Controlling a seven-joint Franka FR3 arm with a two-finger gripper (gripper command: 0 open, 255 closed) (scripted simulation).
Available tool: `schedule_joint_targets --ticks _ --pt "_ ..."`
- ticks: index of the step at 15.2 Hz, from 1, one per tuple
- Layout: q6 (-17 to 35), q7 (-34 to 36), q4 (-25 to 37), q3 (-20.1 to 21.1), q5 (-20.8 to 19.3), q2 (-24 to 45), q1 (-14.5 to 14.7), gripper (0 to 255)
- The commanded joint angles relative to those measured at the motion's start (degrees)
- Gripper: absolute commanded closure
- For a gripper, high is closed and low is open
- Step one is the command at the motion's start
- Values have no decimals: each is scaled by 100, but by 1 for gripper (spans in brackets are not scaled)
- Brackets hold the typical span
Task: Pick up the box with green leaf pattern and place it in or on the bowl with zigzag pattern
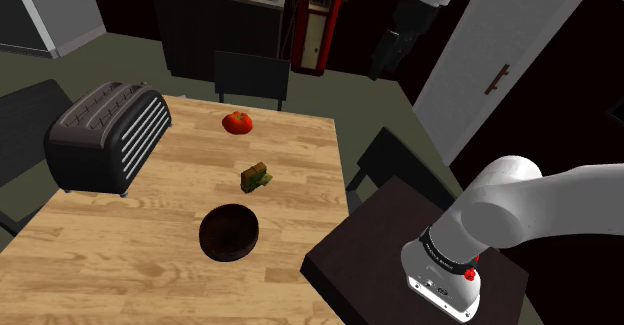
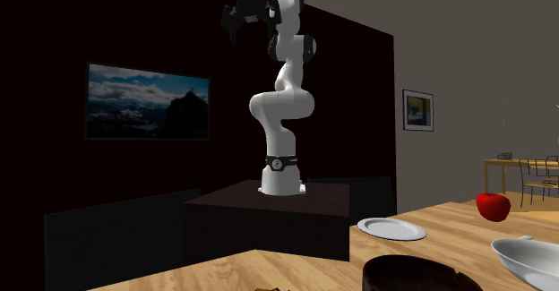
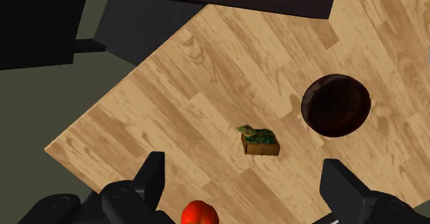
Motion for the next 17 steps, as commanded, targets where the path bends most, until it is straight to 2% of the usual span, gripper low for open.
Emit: schedule_joint_targets --ticks 1,9,17 --pt "0 0 0 0 0 0 0 0" --pt "1411 -1241 -367 -258 -78 1232 336 0" --pt "2664 -2465 -240 -418 -27 2809 663 0"
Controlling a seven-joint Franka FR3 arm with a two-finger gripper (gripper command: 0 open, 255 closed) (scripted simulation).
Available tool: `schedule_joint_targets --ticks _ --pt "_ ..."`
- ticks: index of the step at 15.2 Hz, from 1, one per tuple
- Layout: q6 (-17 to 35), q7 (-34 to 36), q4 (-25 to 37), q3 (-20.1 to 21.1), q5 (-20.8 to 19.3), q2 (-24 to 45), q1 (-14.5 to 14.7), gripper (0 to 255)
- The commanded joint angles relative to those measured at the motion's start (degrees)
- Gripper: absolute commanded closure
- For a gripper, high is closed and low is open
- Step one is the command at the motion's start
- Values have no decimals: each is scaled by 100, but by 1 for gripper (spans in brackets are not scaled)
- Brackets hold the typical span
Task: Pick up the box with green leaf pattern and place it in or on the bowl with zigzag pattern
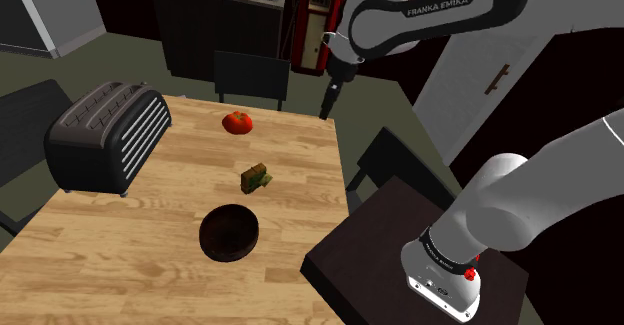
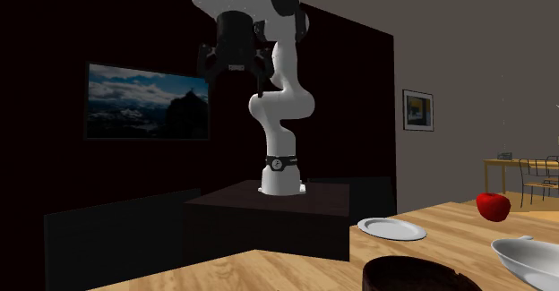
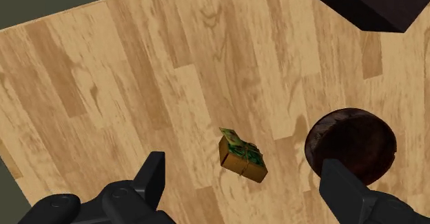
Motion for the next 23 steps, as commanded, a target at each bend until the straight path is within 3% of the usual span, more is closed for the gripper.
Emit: schedule_joint_targets --ticks 1,13,23 --pt "285 -351 160 -48 24 486 66 0" --pt "1543 -2031 1194 132 188 3069 336 0" --pt "2047 -3005 2573 454 -111 5168 478 0"
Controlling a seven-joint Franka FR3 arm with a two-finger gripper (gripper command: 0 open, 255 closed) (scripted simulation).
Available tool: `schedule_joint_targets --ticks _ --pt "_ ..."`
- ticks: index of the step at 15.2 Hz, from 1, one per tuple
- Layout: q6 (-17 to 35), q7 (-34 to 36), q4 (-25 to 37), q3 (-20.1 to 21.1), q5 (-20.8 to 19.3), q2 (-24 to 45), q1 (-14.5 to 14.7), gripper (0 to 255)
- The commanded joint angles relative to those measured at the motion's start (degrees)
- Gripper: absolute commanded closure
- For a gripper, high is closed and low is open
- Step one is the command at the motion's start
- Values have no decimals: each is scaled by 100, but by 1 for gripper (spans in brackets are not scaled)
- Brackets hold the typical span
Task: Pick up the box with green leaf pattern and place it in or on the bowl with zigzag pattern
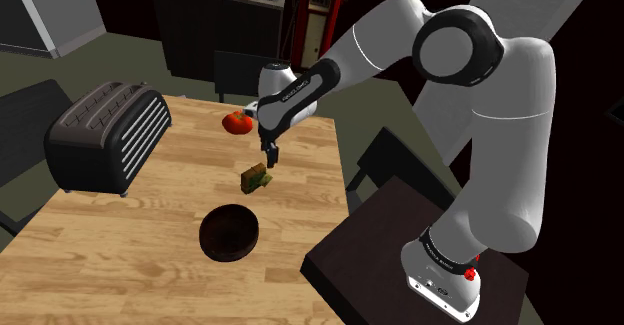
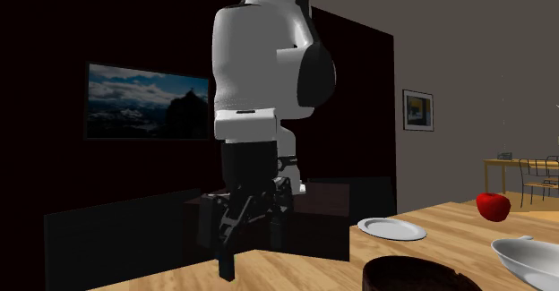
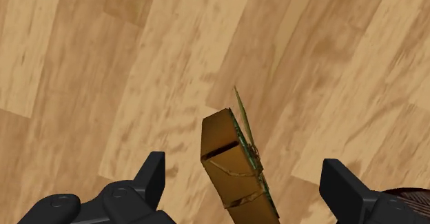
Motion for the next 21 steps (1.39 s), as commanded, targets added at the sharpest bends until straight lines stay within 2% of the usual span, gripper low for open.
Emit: schedule_joint_targets --ticks 1,8,16,17,21 --pt "40 -105 224 37 -61 287 34 0" --pt "428 -104 323 36 -63 772 54 0" --pt "427 -104 322 36 -63 771 53 0" --pt "427 -104 322 36 -63 771 53 255" --pt "423 -104 325 35 -63 770 53 255"
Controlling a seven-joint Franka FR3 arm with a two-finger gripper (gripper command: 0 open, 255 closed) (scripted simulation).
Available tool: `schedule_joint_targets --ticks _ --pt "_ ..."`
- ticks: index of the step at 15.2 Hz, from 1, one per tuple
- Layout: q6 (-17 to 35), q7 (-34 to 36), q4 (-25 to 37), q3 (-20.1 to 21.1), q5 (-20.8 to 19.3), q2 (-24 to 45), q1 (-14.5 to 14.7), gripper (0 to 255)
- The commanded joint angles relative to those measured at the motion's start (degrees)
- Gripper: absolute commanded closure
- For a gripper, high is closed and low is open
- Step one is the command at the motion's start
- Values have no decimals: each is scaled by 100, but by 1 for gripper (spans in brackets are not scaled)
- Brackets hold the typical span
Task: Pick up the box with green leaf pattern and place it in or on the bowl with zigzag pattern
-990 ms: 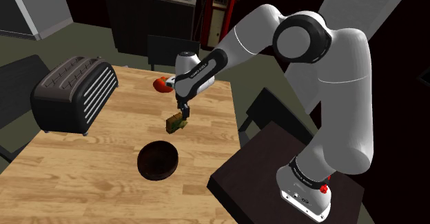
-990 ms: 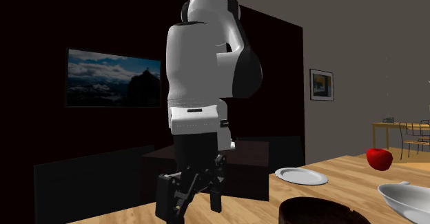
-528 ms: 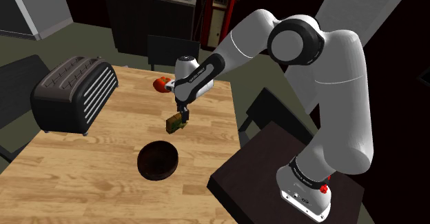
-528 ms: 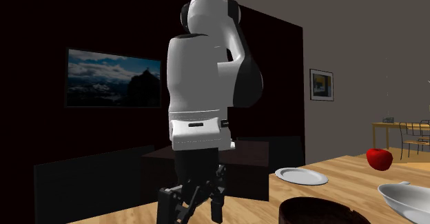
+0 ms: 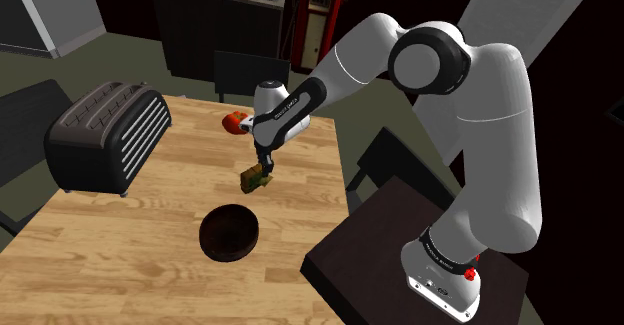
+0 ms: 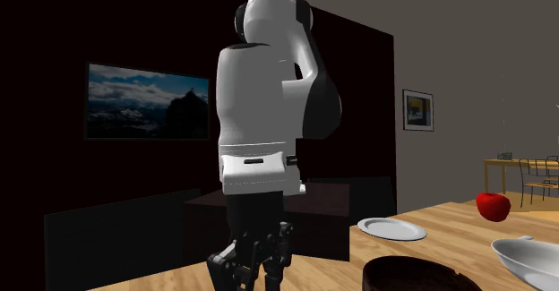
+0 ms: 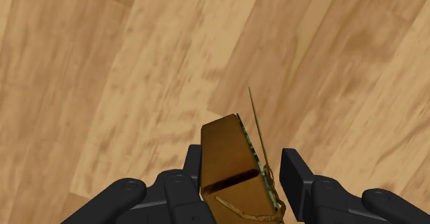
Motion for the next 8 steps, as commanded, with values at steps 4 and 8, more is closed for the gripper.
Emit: schedule_joint_targets --ticks 4,8 --pt "-3 0 2 4 1 5 2 255" --pt "-136 7 -66 6 2 -196 2 255"
